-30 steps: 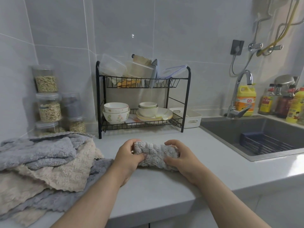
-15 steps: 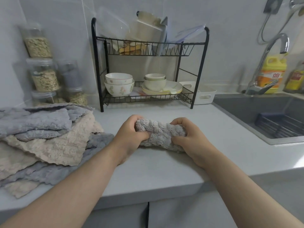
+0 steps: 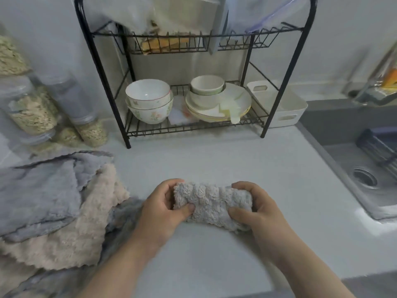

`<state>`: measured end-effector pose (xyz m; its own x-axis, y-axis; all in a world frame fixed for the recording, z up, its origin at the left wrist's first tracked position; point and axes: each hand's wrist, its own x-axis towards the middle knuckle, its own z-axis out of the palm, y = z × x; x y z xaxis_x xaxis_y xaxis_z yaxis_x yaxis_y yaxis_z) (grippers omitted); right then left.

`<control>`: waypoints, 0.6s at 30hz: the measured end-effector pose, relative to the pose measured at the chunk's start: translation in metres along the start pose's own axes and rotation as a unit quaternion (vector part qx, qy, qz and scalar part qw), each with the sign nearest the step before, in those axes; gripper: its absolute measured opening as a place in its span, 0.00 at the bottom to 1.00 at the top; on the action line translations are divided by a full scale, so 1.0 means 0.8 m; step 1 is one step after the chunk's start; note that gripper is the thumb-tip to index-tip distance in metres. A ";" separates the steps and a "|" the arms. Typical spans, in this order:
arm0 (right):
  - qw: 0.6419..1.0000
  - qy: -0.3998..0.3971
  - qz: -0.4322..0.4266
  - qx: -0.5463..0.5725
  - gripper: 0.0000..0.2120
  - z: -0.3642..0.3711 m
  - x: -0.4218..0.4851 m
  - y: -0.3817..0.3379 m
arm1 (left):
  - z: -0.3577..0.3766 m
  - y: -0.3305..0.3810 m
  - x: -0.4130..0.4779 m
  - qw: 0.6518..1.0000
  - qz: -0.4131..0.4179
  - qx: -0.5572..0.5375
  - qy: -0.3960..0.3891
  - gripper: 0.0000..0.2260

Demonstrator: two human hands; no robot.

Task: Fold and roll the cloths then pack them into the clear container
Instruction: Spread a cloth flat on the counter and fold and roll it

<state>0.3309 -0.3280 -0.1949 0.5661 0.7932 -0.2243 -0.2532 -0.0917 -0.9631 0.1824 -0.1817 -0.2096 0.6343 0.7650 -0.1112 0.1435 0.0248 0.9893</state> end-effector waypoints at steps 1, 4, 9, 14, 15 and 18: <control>0.999 0.016 0.036 0.018 0.19 0.000 -0.002 -0.011 | 0.000 0.010 -0.001 1.000 -0.029 0.003 0.002 0.20; 0.996 0.049 0.075 0.023 0.17 0.009 -0.016 -0.056 | -0.002 0.059 -0.003 0.995 -0.098 -0.011 -0.014 0.18; 0.996 0.067 0.043 0.041 0.15 0.016 -0.054 -0.169 | -0.005 0.181 -0.005 0.992 -0.101 -0.072 -0.036 0.19; 0.995 0.098 -0.018 0.026 0.15 -0.018 -0.104 -0.268 | 0.030 0.286 -0.021 0.987 -0.048 -0.098 -0.118 0.18; 0.993 0.111 -0.024 0.021 0.15 -0.030 -0.114 -0.279 | 0.045 0.297 -0.022 0.984 -0.042 -0.099 -0.139 0.19; 0.985 0.163 -0.050 0.020 0.15 -0.078 -0.144 -0.304 | 0.109 0.326 -0.018 0.974 -0.024 -0.100 -0.201 0.21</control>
<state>0.3761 -0.4345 0.0561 0.8104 0.5602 -0.1714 -0.2110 0.0063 -0.9775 0.2772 -0.2425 0.0417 0.8828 0.4464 -0.1459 0.0552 0.2100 0.9761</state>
